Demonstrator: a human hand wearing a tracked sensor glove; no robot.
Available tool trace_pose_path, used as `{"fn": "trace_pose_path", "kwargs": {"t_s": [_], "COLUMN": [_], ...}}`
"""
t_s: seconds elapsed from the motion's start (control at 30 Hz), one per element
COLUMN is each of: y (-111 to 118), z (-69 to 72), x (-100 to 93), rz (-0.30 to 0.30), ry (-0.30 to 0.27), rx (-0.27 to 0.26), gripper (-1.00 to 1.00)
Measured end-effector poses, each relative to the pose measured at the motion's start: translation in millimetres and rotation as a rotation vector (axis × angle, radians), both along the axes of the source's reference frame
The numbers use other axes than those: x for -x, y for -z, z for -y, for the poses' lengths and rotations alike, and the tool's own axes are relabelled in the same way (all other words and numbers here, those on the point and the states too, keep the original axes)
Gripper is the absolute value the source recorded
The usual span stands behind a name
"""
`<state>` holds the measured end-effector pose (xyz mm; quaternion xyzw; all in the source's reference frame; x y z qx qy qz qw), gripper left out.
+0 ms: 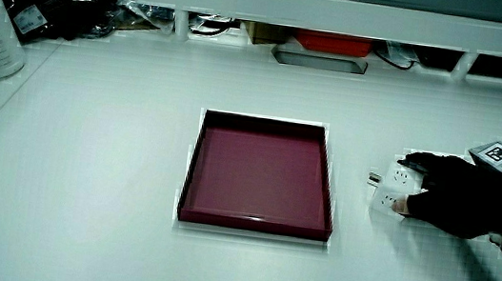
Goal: Place socket
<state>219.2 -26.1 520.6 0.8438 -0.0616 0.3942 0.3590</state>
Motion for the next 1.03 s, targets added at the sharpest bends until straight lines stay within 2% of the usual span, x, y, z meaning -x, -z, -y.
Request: {"fn": "trace_pose_path", "kwargs": {"t_s": [0.1, 0.13, 0.17, 0.2, 0.23, 0.27, 0.3, 0.33, 0.37, 0.4, 0.43, 0.47, 0.5, 0.53, 0.6, 0.7, 0.73, 0.8, 0.87, 0.9, 0.93, 0.97, 1.03], "y": [-2, 3, 1, 0, 1, -1, -5, 6, 1, 1, 4, 7, 10, 16, 25, 49, 53, 65, 71, 80, 93, 104, 123], "z": [-0.4, -1.1, -1.1, -0.9, -1.5, -1.5, -2.1, -2.5, -3.6, -3.7, -4.3, -3.6, -3.1, -2.7, -2.9, -2.7, -2.5, -2.9, -2.6, -3.0, -3.0, -4.0, -5.4], "x": [-0.5, 1.9, 1.5, 0.5, 1.6, 0.1, -1.6, 4.2, 0.6, -1.1, -0.6, -1.4, 0.1, 0.8, 3.3, 9.4, 9.8, 8.7, 2.4, 0.7, 0.4, 0.8, 0.6], "rz": [0.001, 0.033, 0.040, 0.008, 0.041, 0.006, 0.009, -0.010, 0.055, 0.026, 0.062, 0.017, -0.027, -0.022, -0.067, -0.137, -0.074, -0.073, -0.008, 0.010, -0.076, -0.075, -0.153], "ry": [0.007, 0.019, 0.021, 0.005, 0.020, 0.010, 0.009, 0.041, 0.029, 0.023, 0.031, 0.040, 0.071, 0.061, 0.111, 0.160, 0.176, 0.185, 0.193, 0.188, 0.205, 0.193, 0.215], "rx": [0.008, 0.101, 0.096, 0.014, 0.101, 0.006, 0.013, 0.083, 0.103, 0.010, 0.100, 0.002, 0.056, -0.015, -0.005, -0.052, 0.000, -0.023, -0.081, -0.083, -0.099, -0.096, -0.122], "gripper": [-0.14, -0.19, -0.24, -0.29, -0.33, -0.38, -0.43, -0.48, -0.52, -0.57, -0.62, -0.67, -0.71, -0.76, -0.86, -1.00, -1.00, -1.00, -1.00, -1.00, -1.00, -1.00, -1.00]}}
